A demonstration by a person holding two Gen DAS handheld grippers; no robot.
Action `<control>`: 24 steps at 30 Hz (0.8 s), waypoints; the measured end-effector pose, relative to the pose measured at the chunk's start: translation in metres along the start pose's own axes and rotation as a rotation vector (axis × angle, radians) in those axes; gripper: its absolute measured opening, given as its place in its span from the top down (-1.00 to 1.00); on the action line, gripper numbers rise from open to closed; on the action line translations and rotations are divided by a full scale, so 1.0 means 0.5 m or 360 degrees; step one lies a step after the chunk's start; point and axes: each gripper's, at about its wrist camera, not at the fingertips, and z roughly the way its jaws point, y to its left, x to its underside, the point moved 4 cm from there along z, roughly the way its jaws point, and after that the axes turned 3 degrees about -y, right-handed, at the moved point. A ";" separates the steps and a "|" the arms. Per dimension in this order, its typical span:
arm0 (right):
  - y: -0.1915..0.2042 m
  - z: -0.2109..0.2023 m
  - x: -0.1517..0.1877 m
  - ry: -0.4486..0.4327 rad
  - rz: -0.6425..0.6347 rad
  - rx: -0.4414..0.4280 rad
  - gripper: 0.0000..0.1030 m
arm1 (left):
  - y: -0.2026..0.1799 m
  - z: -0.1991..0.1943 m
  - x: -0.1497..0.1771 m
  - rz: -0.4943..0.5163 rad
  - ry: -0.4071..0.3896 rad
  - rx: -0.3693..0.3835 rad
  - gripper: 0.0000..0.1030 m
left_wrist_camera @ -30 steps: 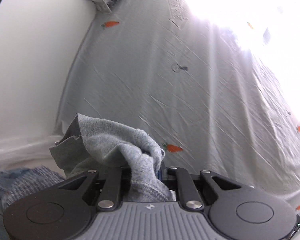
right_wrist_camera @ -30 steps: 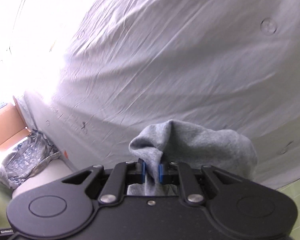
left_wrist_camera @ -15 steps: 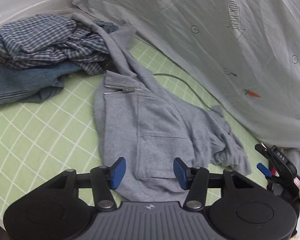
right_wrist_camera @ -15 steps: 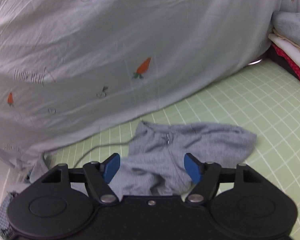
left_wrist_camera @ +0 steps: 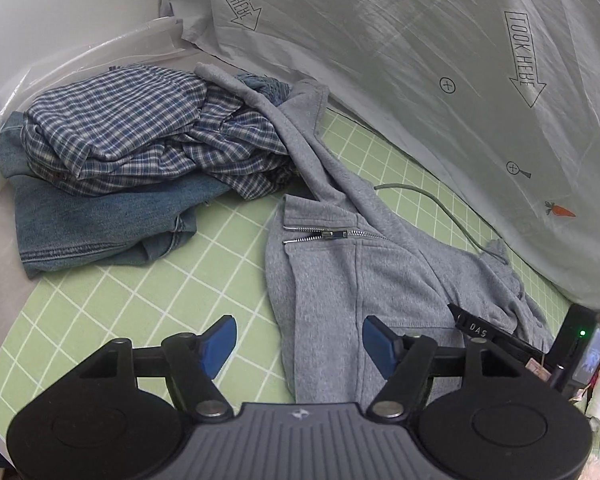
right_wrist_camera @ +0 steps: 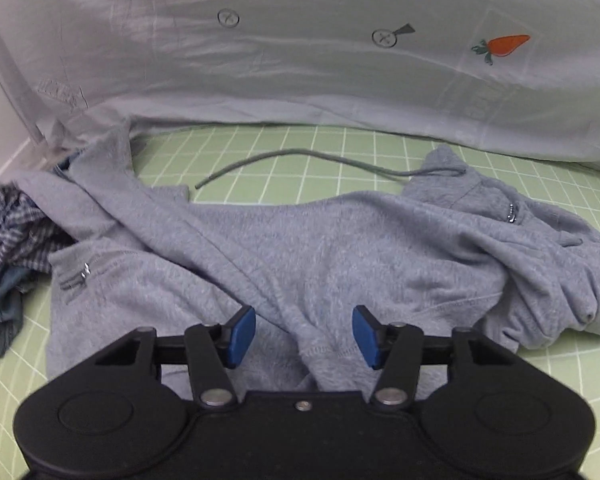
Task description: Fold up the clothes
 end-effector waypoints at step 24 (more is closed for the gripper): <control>-0.463 -0.369 0.174 -0.0154 0.0202 0.0724 0.46 | -0.156 -0.060 0.213 0.0009 0.0034 0.0039 -0.38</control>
